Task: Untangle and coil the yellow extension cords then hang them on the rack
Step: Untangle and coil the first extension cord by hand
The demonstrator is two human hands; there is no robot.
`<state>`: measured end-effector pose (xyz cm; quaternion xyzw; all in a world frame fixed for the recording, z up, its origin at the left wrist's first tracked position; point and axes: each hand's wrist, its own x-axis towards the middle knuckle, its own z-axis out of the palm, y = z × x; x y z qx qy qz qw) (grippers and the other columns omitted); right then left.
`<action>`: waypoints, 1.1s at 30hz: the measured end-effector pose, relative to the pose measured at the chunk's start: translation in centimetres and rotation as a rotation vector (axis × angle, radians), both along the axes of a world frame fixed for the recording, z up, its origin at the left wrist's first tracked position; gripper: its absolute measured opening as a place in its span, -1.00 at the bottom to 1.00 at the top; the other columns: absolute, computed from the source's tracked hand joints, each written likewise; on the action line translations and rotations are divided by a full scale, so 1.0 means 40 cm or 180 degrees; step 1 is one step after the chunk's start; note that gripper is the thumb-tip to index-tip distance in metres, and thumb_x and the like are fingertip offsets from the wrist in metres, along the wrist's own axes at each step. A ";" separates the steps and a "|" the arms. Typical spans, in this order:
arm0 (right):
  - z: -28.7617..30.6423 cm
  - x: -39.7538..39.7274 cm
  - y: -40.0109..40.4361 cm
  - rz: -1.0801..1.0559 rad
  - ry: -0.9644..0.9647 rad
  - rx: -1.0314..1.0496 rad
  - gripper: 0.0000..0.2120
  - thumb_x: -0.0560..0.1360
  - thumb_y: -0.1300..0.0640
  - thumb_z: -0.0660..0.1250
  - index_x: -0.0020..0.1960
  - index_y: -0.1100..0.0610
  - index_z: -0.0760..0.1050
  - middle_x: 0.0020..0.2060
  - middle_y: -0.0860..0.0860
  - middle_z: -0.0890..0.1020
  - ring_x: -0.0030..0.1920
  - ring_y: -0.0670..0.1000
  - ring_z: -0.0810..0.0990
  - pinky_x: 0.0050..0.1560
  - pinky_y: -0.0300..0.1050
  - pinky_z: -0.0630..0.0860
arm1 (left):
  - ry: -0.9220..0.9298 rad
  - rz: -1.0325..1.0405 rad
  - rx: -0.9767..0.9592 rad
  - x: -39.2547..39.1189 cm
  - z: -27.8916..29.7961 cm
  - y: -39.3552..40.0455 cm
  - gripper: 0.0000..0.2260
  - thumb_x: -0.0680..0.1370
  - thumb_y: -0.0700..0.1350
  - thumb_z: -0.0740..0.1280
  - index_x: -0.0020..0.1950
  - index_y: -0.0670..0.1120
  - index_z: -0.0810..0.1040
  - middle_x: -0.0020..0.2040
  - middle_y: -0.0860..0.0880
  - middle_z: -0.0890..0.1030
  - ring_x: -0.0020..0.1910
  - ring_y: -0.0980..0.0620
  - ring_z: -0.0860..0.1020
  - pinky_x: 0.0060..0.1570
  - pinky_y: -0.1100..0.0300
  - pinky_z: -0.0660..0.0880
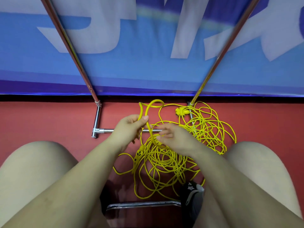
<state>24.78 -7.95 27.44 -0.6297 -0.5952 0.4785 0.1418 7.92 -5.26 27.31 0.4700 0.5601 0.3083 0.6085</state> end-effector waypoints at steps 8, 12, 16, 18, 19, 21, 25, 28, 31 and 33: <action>-0.026 -0.008 -0.012 0.0492 -0.0486 0.0141 -0.88 0.51 0.15 0.32 0.05 0.10 0.49 -0.07 -0.02 0.58 0.01 0.00 0.54 0.16 0.00 0.45 | -0.1108 0.0681 -0.0357 -0.007 0.026 0.017 -0.84 0.60 -0.12 0.22 -0.16 -0.08 0.50 -0.35 0.03 0.64 -0.53 0.20 0.33 -0.51 0.39 0.31; -0.013 0.004 -0.006 0.0218 -0.0591 0.0559 -0.79 0.49 0.11 0.36 0.11 0.08 0.50 -0.14 -0.05 0.52 -0.08 0.04 0.57 0.01 -0.08 0.49 | -0.1025 0.0962 -0.0382 -0.025 0.021 0.032 -0.84 0.61 -0.07 0.22 -0.12 -0.06 0.52 -0.31 0.03 0.67 -0.52 0.18 0.33 -0.48 0.34 0.29; -0.012 0.013 0.012 -0.0521 -0.0306 0.0913 -0.77 0.50 0.09 0.35 0.15 0.02 0.46 -0.16 -0.01 0.59 -0.28 -0.05 0.62 -0.22 -0.19 0.46 | -0.0689 0.0923 -0.0429 -0.037 0.000 0.042 -0.75 0.64 0.00 0.12 -0.07 -0.07 0.53 -0.25 0.02 0.69 -0.48 0.12 0.34 -0.43 0.25 0.27; -0.014 0.016 0.021 -0.0921 0.0019 0.0862 -0.72 0.50 0.12 0.34 0.20 0.07 0.46 -0.14 0.03 0.57 -0.31 -0.03 0.64 -0.17 -0.12 0.55 | -0.0610 0.0728 -0.0548 -0.035 -0.005 0.040 -0.75 0.65 -0.02 0.10 -0.06 -0.06 0.53 -0.25 0.04 0.69 -0.46 0.10 0.36 -0.48 0.29 0.28; -0.015 0.018 0.023 -0.1030 0.0105 0.0847 -0.70 0.51 0.13 0.34 0.23 0.10 0.47 -0.14 0.03 0.56 -0.31 -0.01 0.65 -0.16 -0.10 0.58 | -0.0548 0.0590 -0.0577 -0.033 -0.007 0.036 -0.76 0.65 -0.04 0.10 -0.04 -0.04 0.54 -0.24 0.06 0.69 -0.48 0.11 0.38 -0.54 0.34 0.29; -0.014 0.023 0.021 -0.1075 -0.0017 0.0863 -0.67 0.53 0.12 0.31 0.28 0.11 0.47 -0.10 0.01 0.58 -0.27 0.01 0.65 -0.21 -0.17 0.55 | -0.0256 0.0338 -0.0504 -0.032 -0.008 0.028 -0.81 0.62 -0.06 0.18 0.00 -0.03 0.58 -0.17 0.02 0.68 -0.50 0.13 0.40 -0.60 0.37 0.28; -0.012 0.039 0.021 -0.1065 -0.0639 0.1177 -0.68 0.56 0.09 0.23 0.30 0.04 0.48 0.15 0.06 0.56 0.16 0.09 0.55 0.16 -0.08 0.47 | 0.1543 -0.0080 0.0180 -0.050 -0.026 0.023 -0.85 0.52 0.00 0.37 -0.02 -0.03 0.65 -0.35 -0.04 0.51 -0.44 -0.08 0.47 -0.46 0.24 0.35; -0.007 0.049 0.025 -0.1088 -0.0762 0.1173 -0.70 0.57 0.12 0.20 0.29 0.03 0.49 0.12 0.08 0.52 0.18 0.06 0.51 0.13 -0.17 0.39 | 0.2097 -0.0015 0.0308 -0.056 -0.039 0.022 -0.76 0.52 0.05 0.35 0.07 -0.08 0.60 -0.24 -0.09 0.57 -0.20 -0.22 0.59 -0.25 0.11 0.43; -0.014 0.048 0.028 -0.1209 -0.0415 0.0900 -0.69 0.54 0.17 0.25 0.28 0.08 0.49 0.00 0.04 0.52 -0.04 0.04 0.56 0.02 -0.17 0.44 | 0.1523 0.0138 0.0074 -0.050 -0.033 0.024 -0.74 0.60 0.02 0.20 -0.06 -0.12 0.59 -0.32 -0.12 0.53 -0.48 -0.06 0.46 -0.47 0.19 0.39; -0.016 0.041 0.030 -0.1321 -0.0129 0.0703 -0.65 0.52 0.21 0.29 0.30 0.12 0.47 -0.07 0.00 0.49 -0.18 0.00 0.52 -0.11 -0.19 0.46 | 0.0935 0.0062 -0.0129 -0.039 -0.029 0.021 -0.78 0.63 -0.07 0.16 -0.05 -0.13 0.56 -0.36 -0.05 0.47 -0.58 0.10 0.39 -0.59 0.29 0.33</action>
